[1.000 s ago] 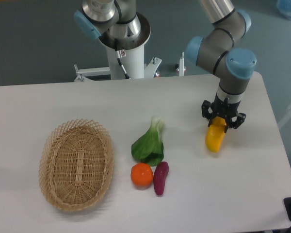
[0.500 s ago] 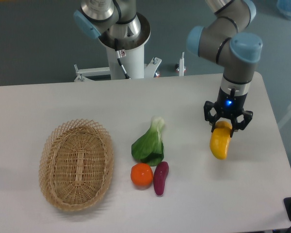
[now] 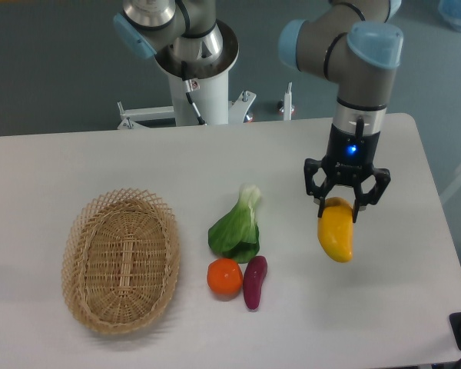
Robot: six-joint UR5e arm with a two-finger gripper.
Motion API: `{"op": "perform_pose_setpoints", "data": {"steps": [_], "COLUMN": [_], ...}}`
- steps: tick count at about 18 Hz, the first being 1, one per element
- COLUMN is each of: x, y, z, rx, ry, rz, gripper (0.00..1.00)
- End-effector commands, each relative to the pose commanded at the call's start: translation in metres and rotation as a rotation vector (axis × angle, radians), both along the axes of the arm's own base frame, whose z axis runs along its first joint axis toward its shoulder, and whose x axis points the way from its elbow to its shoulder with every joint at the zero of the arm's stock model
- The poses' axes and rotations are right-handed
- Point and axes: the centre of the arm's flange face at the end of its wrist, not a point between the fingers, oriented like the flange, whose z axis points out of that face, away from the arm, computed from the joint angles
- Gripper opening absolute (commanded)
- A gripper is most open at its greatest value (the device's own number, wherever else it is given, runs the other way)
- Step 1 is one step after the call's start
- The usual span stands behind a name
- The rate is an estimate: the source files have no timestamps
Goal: Pick up the mango from the table
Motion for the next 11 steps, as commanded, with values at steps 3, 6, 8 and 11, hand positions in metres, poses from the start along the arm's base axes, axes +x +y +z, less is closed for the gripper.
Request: {"op": "perform_pose_setpoints", "data": {"steps": [3, 6, 8, 11], "x": [0.0054, 0.0077, 0.0077, 0.0083], "y": [0.0026, 0.0045, 0.0045, 0.005], "z": [0.0063, 0.0088, 0.0089, 0.0104], "rx": [0.007, 0.009, 0.008, 0.008], "ry": [0.004, 0.009, 0.012, 0.016], "rz": [0.0, -0.005, -0.012, -0.012], "gripper": [0.48, 0.48, 0.48, 0.48]}}
